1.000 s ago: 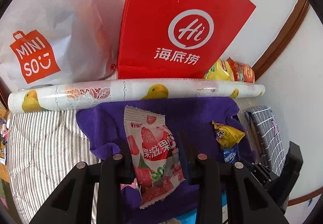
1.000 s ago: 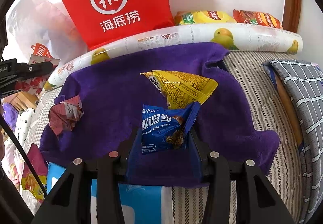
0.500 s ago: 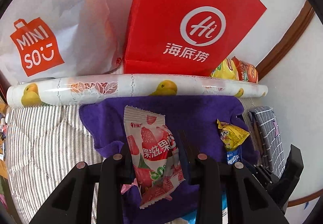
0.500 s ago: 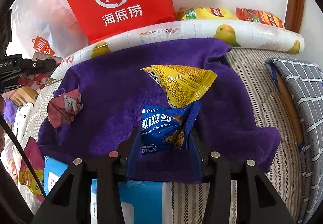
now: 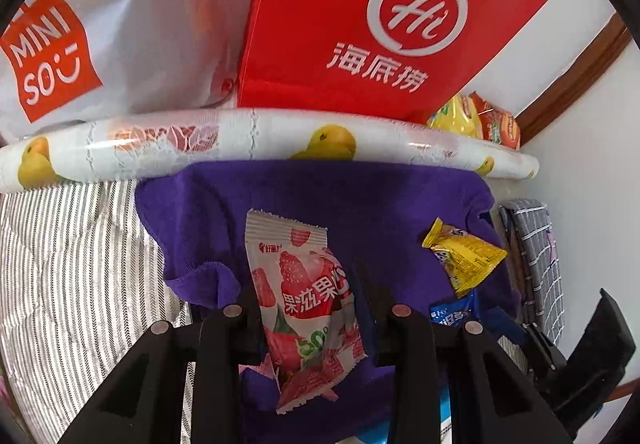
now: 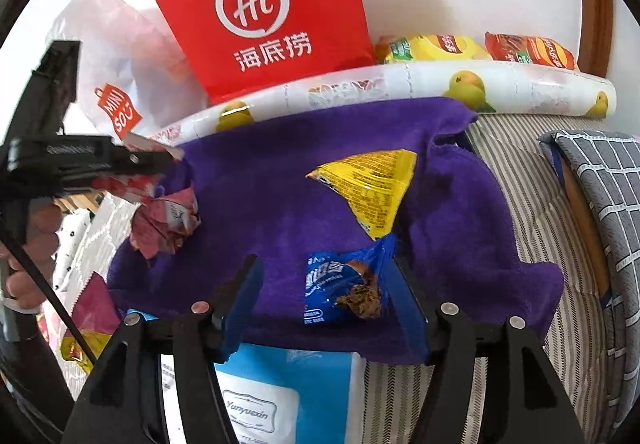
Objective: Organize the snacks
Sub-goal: 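Lower and release the strawberry candy bag with the left gripper while the right releases the blue cookie packet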
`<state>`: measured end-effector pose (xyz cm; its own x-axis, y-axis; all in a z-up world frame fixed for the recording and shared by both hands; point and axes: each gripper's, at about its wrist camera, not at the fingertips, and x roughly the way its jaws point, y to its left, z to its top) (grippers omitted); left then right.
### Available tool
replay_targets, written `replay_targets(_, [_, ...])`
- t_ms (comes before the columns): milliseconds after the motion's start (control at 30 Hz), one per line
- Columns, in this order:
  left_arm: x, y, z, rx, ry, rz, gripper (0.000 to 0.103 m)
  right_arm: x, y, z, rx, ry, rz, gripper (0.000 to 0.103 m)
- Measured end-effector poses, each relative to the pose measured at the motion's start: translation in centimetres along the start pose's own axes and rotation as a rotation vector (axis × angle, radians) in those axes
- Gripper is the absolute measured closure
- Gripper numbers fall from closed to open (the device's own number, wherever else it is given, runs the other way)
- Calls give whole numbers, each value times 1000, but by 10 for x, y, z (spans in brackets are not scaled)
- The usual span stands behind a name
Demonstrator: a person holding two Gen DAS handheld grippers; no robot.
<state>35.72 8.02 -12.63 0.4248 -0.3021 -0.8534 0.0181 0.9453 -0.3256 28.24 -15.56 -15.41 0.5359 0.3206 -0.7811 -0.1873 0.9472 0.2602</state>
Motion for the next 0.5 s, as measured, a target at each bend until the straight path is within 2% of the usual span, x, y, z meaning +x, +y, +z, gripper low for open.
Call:
replay_targets(100, [6, 0, -2, -6, 19, 7, 70, -1, 1, 1, 5, -6, 3, 35])
replay_targets(500, [12, -5, -3, 13, 50, 29, 69, -2, -1, 2, 24, -22, 17, 35])
